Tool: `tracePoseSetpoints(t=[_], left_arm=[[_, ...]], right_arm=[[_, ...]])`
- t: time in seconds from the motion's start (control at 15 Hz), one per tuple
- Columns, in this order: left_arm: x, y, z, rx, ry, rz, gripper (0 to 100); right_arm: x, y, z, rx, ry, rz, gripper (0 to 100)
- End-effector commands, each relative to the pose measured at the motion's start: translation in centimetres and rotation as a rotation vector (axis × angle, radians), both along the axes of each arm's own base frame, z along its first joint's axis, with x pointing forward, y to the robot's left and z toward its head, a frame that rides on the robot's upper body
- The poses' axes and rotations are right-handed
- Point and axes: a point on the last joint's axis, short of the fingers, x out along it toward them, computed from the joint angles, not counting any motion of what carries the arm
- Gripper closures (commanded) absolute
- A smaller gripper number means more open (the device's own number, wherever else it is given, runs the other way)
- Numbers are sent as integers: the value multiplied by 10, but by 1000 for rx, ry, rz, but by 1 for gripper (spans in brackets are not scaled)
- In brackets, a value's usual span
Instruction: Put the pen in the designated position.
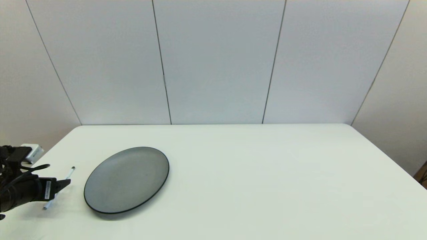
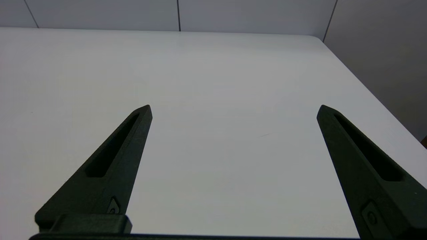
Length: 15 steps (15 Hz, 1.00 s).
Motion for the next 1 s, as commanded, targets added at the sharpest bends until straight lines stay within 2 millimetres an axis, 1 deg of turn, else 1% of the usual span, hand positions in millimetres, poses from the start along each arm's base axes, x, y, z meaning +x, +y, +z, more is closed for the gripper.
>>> tracePoseSetpoints(t=[0.07,0.33,0.53,0.6,0.67,0.8,0.87,1.0], left_arm=[[13,6,43,84,-167,-4,0],[22,10,115,172,-392,3,0],[18,6,163,184,-531,17,0],[20,1,185,185,-601,3,0],[19,0,200,182,-651,8,0],[10,-5,231,164,-730,18,0],[2,-11,250,149,-751,15,0],[-15,-29,278,130,-749,11,0]], right_arm=[[0,0,0,0,0,0,0],[0,0,0,0,0,0,0],[0,0,0,0,0,0,0],[0,0,0,0,0,0,0],[0,0,0,0,0,0,0],[0,0,0,0,-1,0,0],[0,0,0,0,0,0,0],[0,0,0,0,0,0,0]])
